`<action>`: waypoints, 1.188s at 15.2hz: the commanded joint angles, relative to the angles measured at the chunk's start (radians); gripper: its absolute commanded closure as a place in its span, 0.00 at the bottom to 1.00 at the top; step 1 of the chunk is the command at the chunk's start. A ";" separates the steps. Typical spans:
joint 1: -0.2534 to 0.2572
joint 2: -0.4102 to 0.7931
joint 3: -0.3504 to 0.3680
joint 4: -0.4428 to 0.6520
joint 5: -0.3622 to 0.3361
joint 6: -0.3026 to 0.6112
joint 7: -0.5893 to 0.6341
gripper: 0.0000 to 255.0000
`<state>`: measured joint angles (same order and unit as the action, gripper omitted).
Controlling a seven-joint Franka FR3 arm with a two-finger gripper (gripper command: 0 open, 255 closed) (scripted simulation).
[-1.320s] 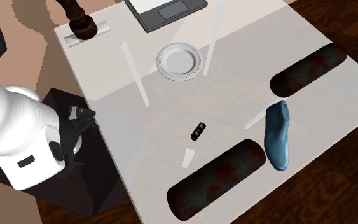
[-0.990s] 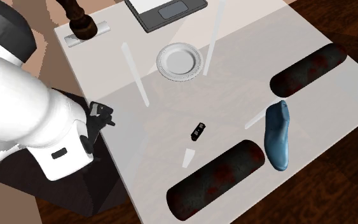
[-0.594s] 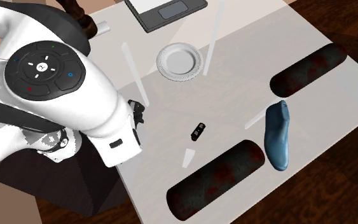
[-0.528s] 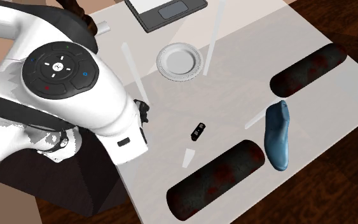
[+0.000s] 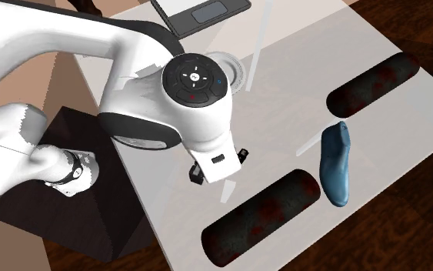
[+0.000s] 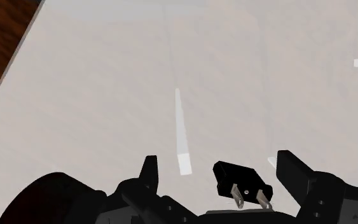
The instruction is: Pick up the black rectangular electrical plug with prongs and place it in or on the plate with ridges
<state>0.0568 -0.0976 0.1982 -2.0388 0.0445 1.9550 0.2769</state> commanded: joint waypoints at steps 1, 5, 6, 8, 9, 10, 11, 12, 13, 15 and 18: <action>0.006 0.081 0.013 0.067 -0.021 0.010 0.036 0.00; 0.028 0.245 0.028 0.217 -0.068 0.014 0.106 0.00; 0.035 0.287 0.030 0.259 -0.080 0.011 0.122 0.00; 0.038 0.301 0.029 0.261 -0.084 0.023 0.127 0.00; 0.039 0.305 0.029 0.252 -0.085 0.035 0.128 0.00; 0.039 0.308 0.028 0.243 -0.086 0.048 0.129 0.00; 0.039 0.312 0.028 0.235 -0.088 0.060 0.129 0.00; 0.039 0.316 0.028 0.226 -0.089 0.072 0.130 0.00; 0.040 0.320 0.027 0.218 -0.090 0.084 0.131 0.00; 0.040 0.327 0.027 0.206 -0.092 0.104 0.132 0.00; 0.040 0.327 0.027 0.206 -0.092 0.104 0.132 0.00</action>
<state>0.0969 0.2297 0.2252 -1.8322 -0.0474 2.0577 0.4093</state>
